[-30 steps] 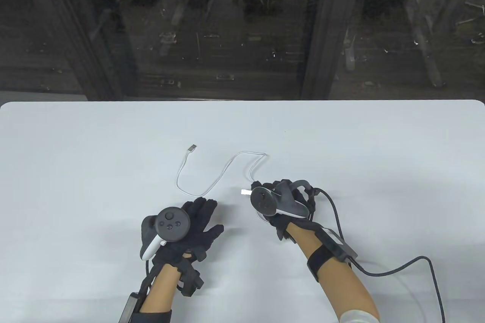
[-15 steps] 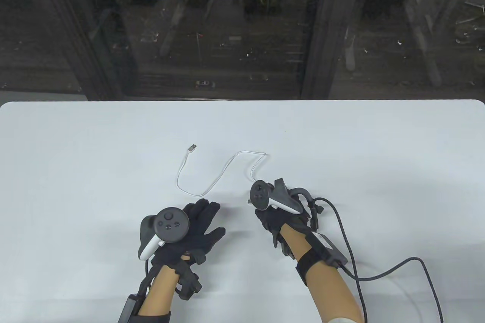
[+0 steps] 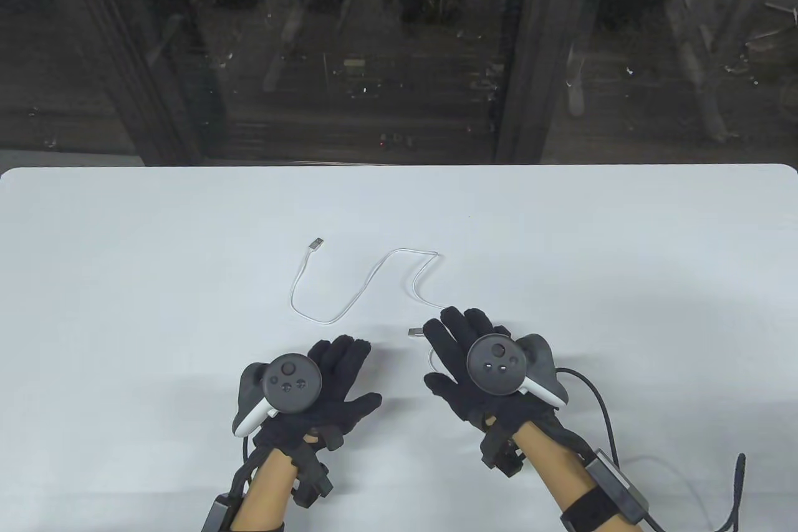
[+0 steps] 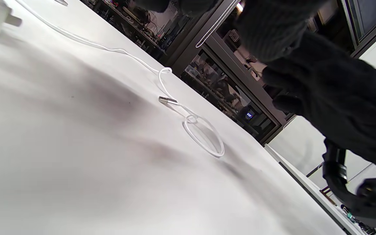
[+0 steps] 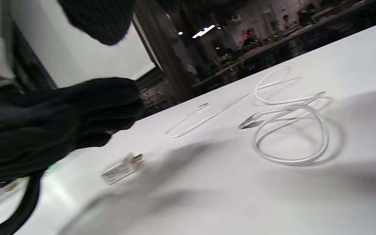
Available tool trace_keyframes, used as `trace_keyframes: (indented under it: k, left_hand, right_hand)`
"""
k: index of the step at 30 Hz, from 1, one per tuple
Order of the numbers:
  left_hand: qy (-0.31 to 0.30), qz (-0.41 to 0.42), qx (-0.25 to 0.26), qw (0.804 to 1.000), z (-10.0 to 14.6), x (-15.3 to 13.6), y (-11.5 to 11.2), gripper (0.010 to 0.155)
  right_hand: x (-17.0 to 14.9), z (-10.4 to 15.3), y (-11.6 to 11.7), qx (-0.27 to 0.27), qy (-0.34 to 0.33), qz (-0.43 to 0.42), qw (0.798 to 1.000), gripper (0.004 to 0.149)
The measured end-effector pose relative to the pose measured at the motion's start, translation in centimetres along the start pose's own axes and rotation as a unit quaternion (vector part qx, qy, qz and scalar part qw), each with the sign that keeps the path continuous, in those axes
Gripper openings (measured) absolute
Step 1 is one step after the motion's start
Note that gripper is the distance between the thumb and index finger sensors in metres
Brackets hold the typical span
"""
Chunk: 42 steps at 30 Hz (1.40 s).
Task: Remove USB cable from charger head with right hand
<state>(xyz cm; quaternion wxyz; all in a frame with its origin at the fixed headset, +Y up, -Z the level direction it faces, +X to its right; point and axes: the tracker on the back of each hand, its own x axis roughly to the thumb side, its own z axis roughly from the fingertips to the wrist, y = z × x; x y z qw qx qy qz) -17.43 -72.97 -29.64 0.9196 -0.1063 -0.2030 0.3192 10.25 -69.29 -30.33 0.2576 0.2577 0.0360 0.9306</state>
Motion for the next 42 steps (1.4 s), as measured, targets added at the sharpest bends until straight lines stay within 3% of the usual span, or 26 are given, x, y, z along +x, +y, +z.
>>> trace_keyframes:
  k: [4, 8, 10, 13, 21, 24, 42]
  left_hand:
    - [-0.007, -0.013, 0.002, 1.000, 0.1, 0.2, -0.2, 0.084]
    - [0.016, -0.027, -0.029, 0.999, 0.1, 0.0, -0.9, 0.087]
    - [0.021, -0.037, -0.046, 0.998, -0.2, -0.1, -1.3, 0.089]
    - [0.027, -0.050, -0.057, 0.997, -0.4, -0.1, -1.5, 0.090]
    - [0.027, -0.084, -0.065, 0.994, -0.6, 0.2, -1.9, 0.096]
    - [0.027, -0.092, -0.073, 0.993, -0.7, 0.2, -2.4, 0.100]
    - [0.031, -0.092, -0.073, 0.993, -0.7, 0.5, -2.9, 0.100]
  right_hand:
    - [-1.0, 1.5, 1.8, 0.004, -0.028, -0.031, 0.999, 0.081]
    - [-3.2, 2.3, 5.2, 0.070, -0.001, -0.057, 0.996, 0.083]
    - [-3.5, 2.4, 5.0, 0.128, 0.016, -0.061, 0.990, 0.084]
    - [-3.6, 2.4, 4.3, 0.073, 0.006, -0.053, 0.996, 0.084]
    - [-3.4, 2.4, 4.8, 0.073, -0.009, -0.047, 0.996, 0.084]
    - [-3.3, 2.5, 4.7, 0.027, -0.010, -0.029, 0.999, 0.083]
    - [-3.2, 2.5, 4.8, 0.039, -0.010, -0.024, 0.999, 0.082]
